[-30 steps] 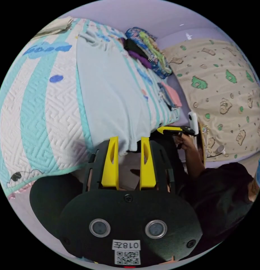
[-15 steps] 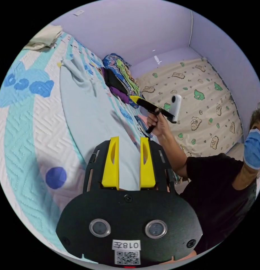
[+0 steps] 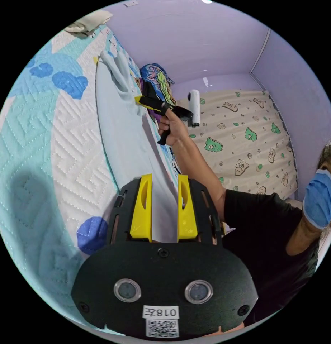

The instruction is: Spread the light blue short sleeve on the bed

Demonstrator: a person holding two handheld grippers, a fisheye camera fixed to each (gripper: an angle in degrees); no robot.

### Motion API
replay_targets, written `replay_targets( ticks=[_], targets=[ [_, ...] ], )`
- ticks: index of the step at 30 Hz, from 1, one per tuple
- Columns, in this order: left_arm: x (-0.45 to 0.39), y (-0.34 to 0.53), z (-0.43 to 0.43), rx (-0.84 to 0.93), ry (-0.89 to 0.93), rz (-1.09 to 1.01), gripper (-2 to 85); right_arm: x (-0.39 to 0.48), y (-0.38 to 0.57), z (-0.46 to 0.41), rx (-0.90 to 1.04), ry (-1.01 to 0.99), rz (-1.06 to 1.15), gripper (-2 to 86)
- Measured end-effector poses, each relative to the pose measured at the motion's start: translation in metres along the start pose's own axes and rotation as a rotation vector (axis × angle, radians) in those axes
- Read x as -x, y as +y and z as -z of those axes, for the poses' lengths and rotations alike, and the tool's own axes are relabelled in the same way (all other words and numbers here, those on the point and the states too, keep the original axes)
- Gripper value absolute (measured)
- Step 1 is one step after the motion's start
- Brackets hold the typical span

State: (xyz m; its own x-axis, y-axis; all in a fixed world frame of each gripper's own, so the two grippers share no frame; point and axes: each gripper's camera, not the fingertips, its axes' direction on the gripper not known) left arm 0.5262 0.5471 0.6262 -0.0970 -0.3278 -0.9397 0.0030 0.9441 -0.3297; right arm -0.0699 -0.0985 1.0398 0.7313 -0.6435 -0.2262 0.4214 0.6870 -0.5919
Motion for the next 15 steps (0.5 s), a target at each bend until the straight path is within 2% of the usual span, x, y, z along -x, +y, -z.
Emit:
replay_targets(
  ticks=[5,9,11,13,15],
  targets=[
    [0.009,-0.002,-0.007,0.001,-0.029,0.011,10.6,-0.006,0.032,0.036,-0.137,0.029,-0.148,2.0],
    [0.015,-0.004,-0.013,0.008,-0.041,0.018,10.3,-0.021,0.042,0.013,-0.001,-0.077,-0.223,5.7],
    [0.020,-0.005,-0.015,0.003,-0.038,0.023,10.1,-0.021,0.040,0.017,-0.016,-0.098,-0.229,7.5],
    [0.023,-0.006,-0.017,0.003,-0.033,0.027,10.0,-0.013,0.032,0.028,-0.064,-0.058,-0.214,8.4],
    [0.026,-0.007,-0.019,0.004,-0.030,0.031,10.0,0.008,0.012,0.046,-0.202,0.014,-0.130,7.6]
  ],
)
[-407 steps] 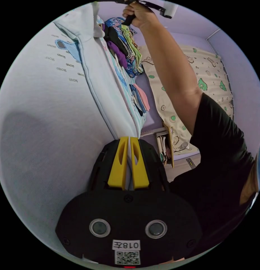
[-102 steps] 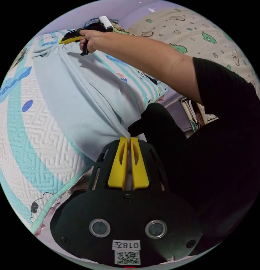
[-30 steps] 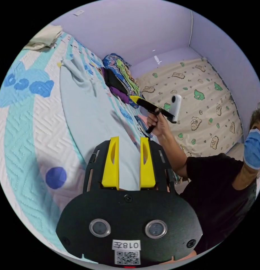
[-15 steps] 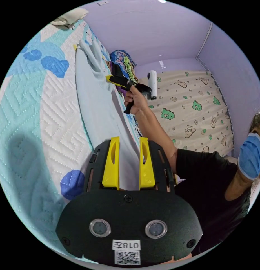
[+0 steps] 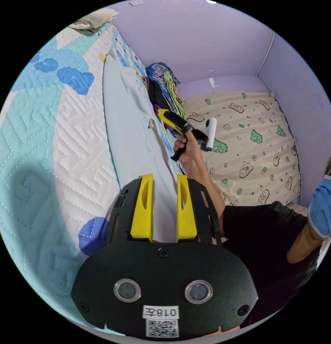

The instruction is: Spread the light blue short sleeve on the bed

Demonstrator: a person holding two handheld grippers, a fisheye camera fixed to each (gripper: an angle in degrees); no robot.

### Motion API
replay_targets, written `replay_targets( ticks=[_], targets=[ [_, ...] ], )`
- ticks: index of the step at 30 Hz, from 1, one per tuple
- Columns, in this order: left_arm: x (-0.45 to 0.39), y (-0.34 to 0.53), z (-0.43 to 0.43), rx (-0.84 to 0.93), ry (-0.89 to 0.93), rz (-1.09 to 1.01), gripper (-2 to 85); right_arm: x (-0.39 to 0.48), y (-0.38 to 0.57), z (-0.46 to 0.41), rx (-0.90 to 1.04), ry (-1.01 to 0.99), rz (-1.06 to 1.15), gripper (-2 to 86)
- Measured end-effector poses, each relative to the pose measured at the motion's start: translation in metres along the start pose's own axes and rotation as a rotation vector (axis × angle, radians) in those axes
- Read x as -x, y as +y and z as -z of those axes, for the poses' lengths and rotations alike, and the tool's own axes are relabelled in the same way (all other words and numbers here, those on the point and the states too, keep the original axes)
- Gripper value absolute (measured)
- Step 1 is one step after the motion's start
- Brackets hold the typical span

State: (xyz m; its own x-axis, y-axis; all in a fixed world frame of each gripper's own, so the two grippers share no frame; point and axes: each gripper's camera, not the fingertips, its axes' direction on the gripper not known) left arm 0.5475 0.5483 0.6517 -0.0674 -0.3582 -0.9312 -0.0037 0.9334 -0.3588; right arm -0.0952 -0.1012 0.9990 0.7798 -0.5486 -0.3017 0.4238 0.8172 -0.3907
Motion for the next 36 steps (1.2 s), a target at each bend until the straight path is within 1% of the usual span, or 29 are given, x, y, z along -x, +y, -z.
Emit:
replay_targets(
  ticks=[1,2,3,4,6,9,13,19,23,26,28,30,32,34,36],
  targets=[
    [0.002,-0.001,-0.002,0.000,0.003,0.002,9.9,0.007,-0.007,0.000,-0.024,0.015,0.032,7.2],
    [0.005,-0.001,-0.003,0.000,0.007,0.006,9.9,0.024,-0.024,-0.005,-0.038,0.044,0.112,7.0],
    [0.007,-0.001,-0.004,-0.001,0.011,0.008,9.9,0.040,-0.042,-0.017,-0.018,0.064,0.197,7.0],
    [0.010,-0.002,-0.005,-0.003,0.019,0.013,9.8,0.047,-0.051,-0.025,-0.004,0.078,0.235,7.2],
    [0.014,-0.003,-0.006,-0.005,0.030,0.018,9.6,0.071,-0.081,-0.062,0.074,0.124,0.358,7.8],
    [0.019,-0.005,-0.010,-0.006,0.039,0.024,9.3,0.091,-0.104,-0.102,0.152,0.160,0.444,8.4],
    [0.024,-0.007,-0.015,-0.008,0.052,0.028,9.1,0.106,-0.118,-0.127,0.170,0.174,0.476,8.4],
    [0.030,-0.009,-0.021,-0.012,0.069,0.034,8.9,0.115,-0.137,-0.134,0.187,0.085,0.459,7.9],
    [0.032,-0.010,-0.026,-0.014,0.067,0.034,8.7,0.135,-0.144,-0.136,0.198,0.090,0.558,6.4],
    [0.034,-0.011,-0.029,-0.015,0.065,0.035,8.7,0.149,-0.149,-0.137,0.223,0.089,0.581,3.6],
    [0.035,-0.011,-0.031,-0.015,0.067,0.036,8.7,0.161,-0.148,-0.133,0.192,0.146,0.617,2.2],
    [0.036,-0.012,-0.033,-0.015,0.069,0.037,8.6,0.179,-0.141,-0.125,0.131,0.267,0.665,1.4],
    [0.037,-0.012,-0.035,-0.016,0.069,0.038,8.6,0.190,-0.135,-0.117,0.076,0.341,0.686,1.0],
    [0.037,-0.012,-0.036,-0.017,0.069,0.039,8.6,0.197,-0.132,-0.110,0.039,0.394,0.690,0.8],
    [0.037,-0.012,-0.038,-0.017,0.070,0.040,8.5,0.199,-0.132,-0.100,0.003,0.481,0.637,0.7]
  ],
)
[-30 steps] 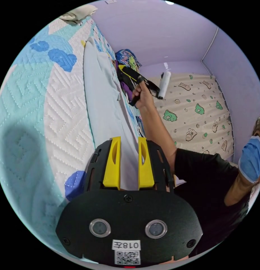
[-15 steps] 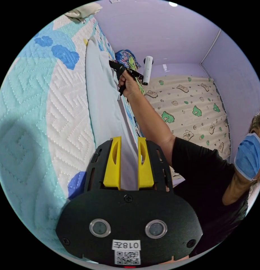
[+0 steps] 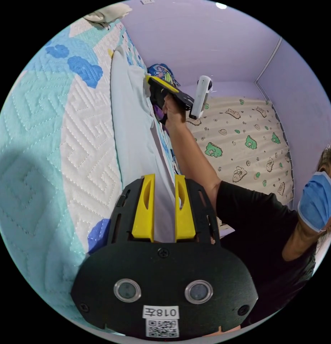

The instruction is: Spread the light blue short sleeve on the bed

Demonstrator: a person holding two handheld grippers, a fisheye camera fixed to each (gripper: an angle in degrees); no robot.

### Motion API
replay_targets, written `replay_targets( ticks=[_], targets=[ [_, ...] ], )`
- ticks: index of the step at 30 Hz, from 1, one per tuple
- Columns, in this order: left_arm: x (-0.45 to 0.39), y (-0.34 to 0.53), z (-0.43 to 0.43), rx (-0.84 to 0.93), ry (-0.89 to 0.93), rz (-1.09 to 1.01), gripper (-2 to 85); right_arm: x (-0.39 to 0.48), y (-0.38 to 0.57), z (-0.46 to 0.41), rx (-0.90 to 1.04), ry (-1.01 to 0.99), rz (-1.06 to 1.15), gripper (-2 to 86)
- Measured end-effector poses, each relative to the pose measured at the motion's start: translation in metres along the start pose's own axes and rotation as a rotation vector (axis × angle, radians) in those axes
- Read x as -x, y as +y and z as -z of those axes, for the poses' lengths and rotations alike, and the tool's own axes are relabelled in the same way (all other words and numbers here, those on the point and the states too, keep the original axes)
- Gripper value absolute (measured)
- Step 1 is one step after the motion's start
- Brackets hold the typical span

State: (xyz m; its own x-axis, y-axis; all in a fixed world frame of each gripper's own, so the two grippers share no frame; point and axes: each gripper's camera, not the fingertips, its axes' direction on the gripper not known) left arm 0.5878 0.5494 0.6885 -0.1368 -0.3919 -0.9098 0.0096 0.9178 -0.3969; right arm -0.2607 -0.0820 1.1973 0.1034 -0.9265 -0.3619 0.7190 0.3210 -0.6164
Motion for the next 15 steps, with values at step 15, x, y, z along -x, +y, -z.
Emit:
replay_targets(
  ticks=[15],
  targets=[
    [0.004,-0.001,-0.008,-0.003,0.001,0.009,8.1,-0.075,0.022,-0.044,0.283,-0.171,-0.443,6.5]
  ],
)
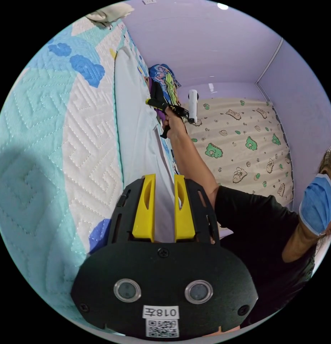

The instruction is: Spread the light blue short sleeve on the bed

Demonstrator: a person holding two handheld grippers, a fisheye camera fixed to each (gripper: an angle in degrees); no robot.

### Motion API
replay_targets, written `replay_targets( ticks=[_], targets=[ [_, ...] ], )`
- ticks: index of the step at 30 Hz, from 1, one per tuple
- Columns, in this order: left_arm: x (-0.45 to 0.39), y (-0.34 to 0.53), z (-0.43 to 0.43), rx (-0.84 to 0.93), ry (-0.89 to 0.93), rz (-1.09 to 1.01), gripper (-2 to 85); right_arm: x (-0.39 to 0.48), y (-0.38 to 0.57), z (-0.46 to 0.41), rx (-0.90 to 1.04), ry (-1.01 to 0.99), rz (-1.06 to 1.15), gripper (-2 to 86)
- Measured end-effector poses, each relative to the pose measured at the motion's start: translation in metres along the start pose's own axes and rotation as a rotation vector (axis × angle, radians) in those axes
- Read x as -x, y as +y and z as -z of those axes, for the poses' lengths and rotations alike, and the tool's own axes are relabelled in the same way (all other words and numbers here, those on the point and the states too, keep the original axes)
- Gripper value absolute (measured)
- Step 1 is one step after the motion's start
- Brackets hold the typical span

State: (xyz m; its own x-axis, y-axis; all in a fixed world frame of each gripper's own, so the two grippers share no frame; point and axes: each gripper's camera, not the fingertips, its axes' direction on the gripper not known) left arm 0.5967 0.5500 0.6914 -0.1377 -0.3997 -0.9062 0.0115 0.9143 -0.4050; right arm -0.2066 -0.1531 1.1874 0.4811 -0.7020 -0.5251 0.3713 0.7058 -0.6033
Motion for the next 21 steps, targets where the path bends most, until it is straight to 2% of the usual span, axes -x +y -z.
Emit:
replay_targets(
  ticks=[1,4,6,9,12,15,21],
  targets=[
    [0.000,0.000,0.000,0.000,0.000,0.001,8.0,-0.003,0.000,0.005,-0.022,-0.011,-0.018,6.7],
    [0.001,0.000,-0.002,0.000,-0.003,0.002,7.9,-0.003,0.007,0.040,-0.249,-0.056,-0.024,6.3],
    [0.001,0.000,-0.002,-0.001,-0.006,0.002,7.9,0.028,0.005,0.058,-0.369,-0.092,0.163,4.7],
    [0.001,0.001,-0.003,-0.002,-0.008,0.004,7.8,0.082,-0.009,0.053,-0.351,-0.066,0.422,4.6],
    [0.002,0.001,-0.003,-0.003,-0.006,0.005,7.8,0.118,-0.025,0.036,-0.317,-0.045,0.568,4.8],
    [0.002,0.001,-0.003,-0.003,-0.002,0.007,7.7,0.131,-0.047,0.018,-0.214,-0.102,0.609,5.6],
    [0.003,0.002,-0.002,-0.002,0.010,0.010,7.8,0.129,-0.065,0.003,-0.135,-0.173,0.581,6.0]
  ],
)
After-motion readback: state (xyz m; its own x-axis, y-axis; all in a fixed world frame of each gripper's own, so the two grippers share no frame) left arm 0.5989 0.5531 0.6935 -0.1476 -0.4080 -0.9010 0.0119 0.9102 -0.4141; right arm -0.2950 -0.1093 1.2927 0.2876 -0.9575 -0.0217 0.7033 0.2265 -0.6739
